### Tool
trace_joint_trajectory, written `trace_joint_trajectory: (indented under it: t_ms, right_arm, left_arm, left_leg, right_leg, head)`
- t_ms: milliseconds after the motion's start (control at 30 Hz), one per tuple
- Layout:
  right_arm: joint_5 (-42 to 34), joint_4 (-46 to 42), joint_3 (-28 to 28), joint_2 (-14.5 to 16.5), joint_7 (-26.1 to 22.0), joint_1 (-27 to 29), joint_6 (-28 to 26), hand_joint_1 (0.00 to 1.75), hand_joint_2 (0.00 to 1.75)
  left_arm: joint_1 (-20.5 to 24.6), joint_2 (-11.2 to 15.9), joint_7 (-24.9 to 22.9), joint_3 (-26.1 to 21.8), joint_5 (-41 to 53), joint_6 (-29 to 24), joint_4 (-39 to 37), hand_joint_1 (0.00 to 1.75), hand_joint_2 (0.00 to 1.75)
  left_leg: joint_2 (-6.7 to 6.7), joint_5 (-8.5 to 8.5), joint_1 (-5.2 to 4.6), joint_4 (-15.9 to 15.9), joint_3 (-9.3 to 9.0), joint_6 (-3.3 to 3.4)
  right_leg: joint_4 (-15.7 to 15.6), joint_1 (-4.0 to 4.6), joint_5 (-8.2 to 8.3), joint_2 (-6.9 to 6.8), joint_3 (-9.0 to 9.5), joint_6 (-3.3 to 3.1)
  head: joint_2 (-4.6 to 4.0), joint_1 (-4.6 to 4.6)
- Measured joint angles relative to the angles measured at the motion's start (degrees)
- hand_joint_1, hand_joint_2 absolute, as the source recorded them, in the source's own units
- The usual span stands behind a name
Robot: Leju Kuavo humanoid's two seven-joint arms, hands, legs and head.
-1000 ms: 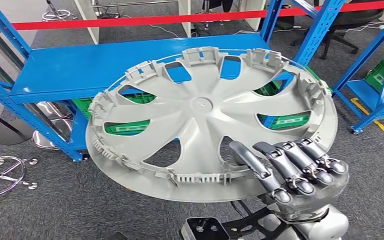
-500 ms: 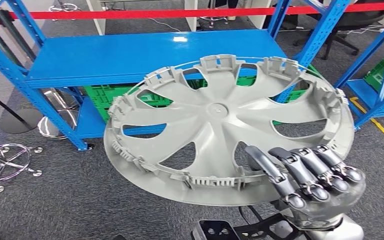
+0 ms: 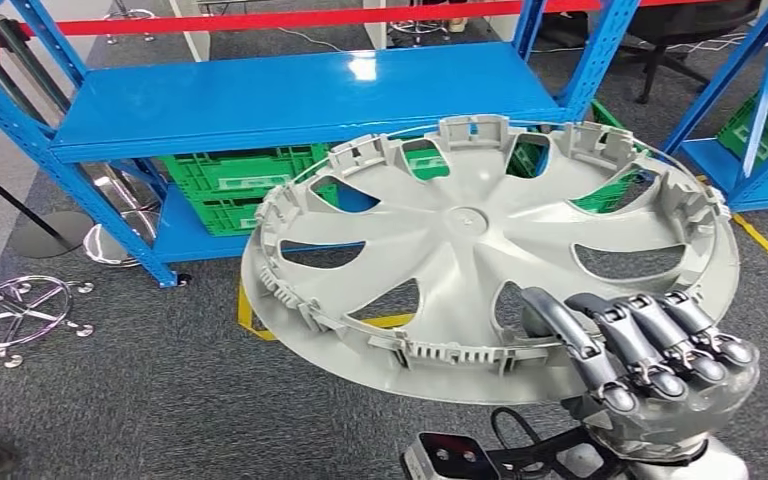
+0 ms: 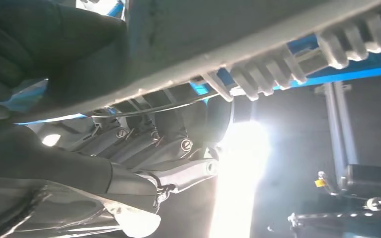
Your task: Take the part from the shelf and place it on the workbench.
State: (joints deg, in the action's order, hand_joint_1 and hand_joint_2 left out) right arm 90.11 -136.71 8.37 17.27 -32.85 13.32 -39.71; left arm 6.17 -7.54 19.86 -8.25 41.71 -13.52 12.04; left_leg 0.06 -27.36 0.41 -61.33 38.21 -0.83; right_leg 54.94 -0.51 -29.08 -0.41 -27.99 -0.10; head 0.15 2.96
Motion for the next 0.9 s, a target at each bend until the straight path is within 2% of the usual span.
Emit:
trace_joint_trajectory:
  t_ms: [67, 100, 133, 167, 200, 233, 267, 300, 333, 367, 400, 433, 467, 500, 567, 600, 633, 667, 700, 733, 767, 800, 833, 867, 900]
  right_arm:
    - [0.0, -0.1, -0.2, 0.0, 0.0, 0.1, 0.0, 1.75, 1.75]
    - [0.0, -0.1, -0.3, 0.0, 0.0, 0.1, 0.0, 1.75, 1.75]
    - [0.0, -0.1, -0.3, 0.0, 0.0, 0.1, 0.0, 1.75, 1.75]
    - [0.0, -0.1, -0.4, 0.1, 0.0, 0.1, 0.0, 1.75, 1.75]
    - [0.0, -0.1, -0.4, 0.1, 0.0, 0.1, 0.0, 1.75, 1.75]
    - [0.0, -0.2, -0.4, 0.1, 0.0, 0.1, 0.0, 1.75, 1.75]
    - [0.0, -0.3, -0.5, 0.1, 0.0, 0.1, 0.0, 1.75, 1.75]
    - [0.0, -0.4, -0.5, 0.1, 0.0, 0.2, 0.0, 1.75, 1.75]
    - [0.0, -0.5, -0.5, 0.1, 0.0, 0.2, 0.0, 1.75, 1.75]
    - [0.0, -0.6, -0.5, 0.1, -0.1, 0.2, 0.0, 1.75, 1.75]
    - [0.0, -0.7, -0.5, 0.1, -0.1, 0.3, 0.0, 1.75, 1.75]
    - [0.0, -0.7, -0.5, 0.1, -0.1, 0.3, 0.0, 1.75, 1.75]
    - [0.0, -0.8, -0.5, 0.1, -0.1, 0.4, 0.0, 1.75, 1.75]
    - [0.0, -0.9, -0.5, 0.1, -0.2, 0.4, 0.0, 1.75, 1.75]
    - [0.0, -1.0, -0.6, 0.1, -0.2, 0.5, 0.0, 1.75, 1.75]
    - [0.0, -1.0, -0.6, 0.1, -0.2, 0.5, 0.0, 1.75, 1.75]
    - [0.0, -1.0, -0.6, 0.1, -0.2, 0.6, 0.0, 1.75, 1.75]
    - [0.0, -1.0, -0.6, 0.1, -0.2, 0.6, 0.0, 1.75, 1.75]
    - [0.0, -1.0, -0.6, 0.1, -0.2, 0.6, 0.0, 1.75, 1.75]
    - [0.0, -1.0, -0.6, 0.1, -0.2, 0.6, 0.0, 1.75, 1.75]
    - [0.0, -1.1, -0.7, 0.1, -0.2, 0.6, 0.0, 1.75, 1.75]
    - [0.0, -1.1, -0.7, 0.1, -0.2, 0.6, 0.0, 1.75, 1.75]
    - [0.0, -1.2, -0.7, 0.2, -0.2, 0.6, 0.0, 1.75, 1.75]
    - [0.0, -1.3, -0.8, 0.2, -0.2, 0.6, 0.0, 1.75, 1.75]
    - [0.0, -1.3, -0.8, 0.2, -0.2, 0.6, 0.0, 1.75, 1.75]
  left_arm:
    - [0.0, 0.0, -0.1, -0.2, 0.3, 0.1, 0.0, 0.0, 0.0]
    - [0.0, 0.0, -0.1, -0.2, 0.4, 0.1, 0.0, 0.0, 0.0]
    - [0.0, 0.0, -0.1, -0.3, 0.5, 0.1, 0.0, 0.0, 0.0]
    - [0.0, 0.0, -0.1, -0.3, 0.7, 0.1, 0.0, 0.0, 0.0]
    - [0.0, 0.0, -0.1, -0.3, 0.7, 0.1, 0.0, 0.0, 0.0]
    - [0.1, 0.0, -0.1, -0.3, 0.8, 0.1, 0.0, 0.0, 0.0]
    - [0.2, 0.0, -0.1, -0.3, 0.8, 0.1, 0.0, 0.0, 0.0]
    - [0.3, 0.0, -0.1, -0.3, 0.8, 0.2, 0.0, 0.0, 0.0]
    - [0.3, 0.0, -0.1, -0.3, 0.9, 0.2, 0.0, 0.0, 0.0]
    - [0.4, 0.0, -0.1, -0.3, 0.9, 0.2, 0.0, 0.0, 0.0]
    - [0.3, -0.1, -0.1, -0.3, 1.0, 0.4, 0.0, 0.0, 0.0]
    - [0.3, -0.2, -0.2, -0.4, 1.1, 0.5, 0.0, 0.0, 0.0]
    - [0.3, -0.3, -0.3, -0.4, 1.2, 0.7, 0.0, 0.0, 0.0]
    - [0.3, -0.4, -0.3, -0.4, 1.3, 0.8, 0.0, 0.0, 0.0]
    - [0.5, -0.5, -0.3, -0.5, 1.4, 0.9, 0.0, 0.0, 0.0]
    - [0.5, -0.6, -0.3, -0.5, 1.5, 1.0, 0.0, 0.0, 0.0]
    - [0.5, -0.6, -0.3, -0.6, 1.5, 1.0, 0.0, 0.0, 0.0]
    - [0.5, -0.6, -0.3, -0.6, 1.5, 1.0, 0.0, 0.0, 0.0]
    - [0.6, -0.6, -0.3, -0.7, 1.6, 1.0, 0.0, 0.0, 0.0]
    - [0.7, -0.7, -0.3, -0.7, 1.6, 1.0, 0.0, 0.0, 0.0]
    - [0.7, -0.7, -0.2, -0.7, 1.7, 1.0, 0.1, 0.0, 0.0]
    - [0.8, -0.8, -0.2, -0.8, 1.8, 1.0, 0.1, 0.0, 0.0]
    - [0.9, -0.9, -0.2, -0.9, 1.9, 1.0, 0.1, 0.0, 0.0]
    - [1.0, -0.9, -0.1, -1.0, 1.9, 1.0, 0.1, 0.0, 0.0]
    - [0.9, -0.9, -0.1, -1.2, 2.0, 1.0, 0.1, 0.0, 0.0]
  left_leg:
    - [0.0, -5.76, 0.03, -7.7, 1.46, -0.28]
    - [0.0, -6.99, 0.03, -11.2, 1.78, -0.35]
    - [0.0, -6.74, 0.03, -13.2, 1.41, -0.36]
    - [0.0, -5.41, 0.03, -13.2, 0.18, -0.29]
    - [0.0, -3.75, 0.01, -11.0, -2.04, -0.12]
    - [-0.01, -2.8, -0.02, -7.4, -5.02, 0.13]
    - [-0.04, -2.92, -0.11, -2.8, -8.25, 0.4]
    - [-0.07, -3.54, -0.22, 1.0, -10.72, 0.66]
    - [-0.12, -4.27, -0.38, 3.5, -12.16, 0.88]
    - [-0.15, -4.48, -0.54, 4.8, -12.57, 1.1]
    - [-0.07, -3.98, -0.52, 5.0, -12.04, 1.38]
    - [0.03, -3.24, -0.45, 5.1, -11.45, 1.73]
    - [0.17, -2.44, -0.32, 5.3, -10.71, 2.14]
    - [0.31, -1.57, -0.16, 5.5, -9.79, 2.45]
    - [0.42, 0.01, -0.12, 5.4, -7.84, 2.72]
    - [0.49, 0.8, -0.13, 5.3, -6.8, 2.69]
    - [0.59, 1.59, -0.14, 5.2, -5.7, 2.64]
    - [0.67, 2.33, -0.14, 5.0, -4.58, 2.55]
    - [0.75, 3.06, -0.13, 4.8, -3.47, 2.42]
    - [0.75, 3.74, -0.12, 4.6, -2.56, 2.23]
    - [0.67, 4.37, -0.21, 4.4, -1.87, 1.99]
    - [0.57, 5.0, -0.3, 4.2, -1.43, 1.74]
    - [0.49, 5.67, -0.37, 4.1, -1.2, 1.51]
    - [0.43, 6.36, -0.41, 4.2, -0.96, 1.24]
    - [0.41, 6.99, -0.34, 4.3, -0.72, 0.97]
  right_leg:
    - [0.3, 0.15, 1.31, -0.09, -1.74, -0.44]
    - [0.6, 0.23, 1.91, -0.14, -2.78, -0.48]
    - [1.0, 0.29, 2.47, -0.18, -3.87, -0.46]
    - [1.4, 0.34, 2.97, -0.2, -4.99, -0.4]
    - [1.9, 0.37, 3.43, -0.2, -6.06, -0.3]
    - [2.4, 0.4, 3.83, -0.18, -6.99, -0.15]
    - [2.9, 0.48, 4.2, -0.17, -7.73, 0.07]
    - [3.2, 0.53, 4.66, -0.2, -8.24, 0.34]
    - [3.4, 0.53, 5.17, -0.27, -8.54, 0.6]
    - [3.3, 0.51, 5.76, -0.35, -8.72, 0.87]
    - [3.2, 0.47, 6.33, -0.36, -8.86, 1.12]
    - [3.3, 0.43, 6.0, -0.26, -9.26, 1.4]
    - [4.2, 0.39, 4.55, -0.09, -9.81, 1.72]
    - [6.0, 0.35, 1.95, 0.08, -10.57, 2.03]
    - [12.4, 0.21, -4.4, 0.24, -11.84, 2.52]
    - [15.8, 0.18, -6.07, 0.24, -12.05, 2.67]
    - [18.3, 0.17, -5.96, 0.24, -11.68, 2.75]
    - [19.4, 0.15, -4.42, 0.24, -10.71, 2.77]
    - [18.6, 0.11, -2.26, 0.24, -8.87, 2.76]
    - [15.8, 0.05, -0.67, 0.27, -6.08, 2.71]
    - [11.2, 0.04, -0.64, 0.32, -2.25, 2.63]
    - [6.2, 0.04, -1.74, 0.41, 1.3, 2.46]
    - [2.2, 0.11, -3.12, 0.5, 3.84, 2.24]
    - [-0.2, 0.25, -4.15, 0.56, 5.16, 1.93]
    - [-0.9, 0.31, -4.22, 0.55, 4.96, 1.47]
  head:
    - [0.0, -0.11]
    - [0.0, -0.13]
    - [0.0, -0.13]
    - [0.0, -0.12]
    - [0.0, -0.12]
    - [0.0, -0.12]
    - [0.0, -0.1]
    - [0.0, -0.07]
    - [0.0, -0.07]
    - [0.0, -0.05]
    - [0.0, -0.08]
    - [0.0, -0.2]
    - [0.0, -0.18]
    - [0.0, -0.12]
    - [0.0, 0.15]
    - [0.0, 0.22]
    - [0.0, 0.22]
    - [0.0, 0.23]
    - [0.0, 0.22]
    - [0.0, 0.22]
    - [0.0, 0.26]
    - [0.0, 0.28]
    - [0.0, 0.31]
    - [0.0, 0.37]
    - [0.0, 0.35]
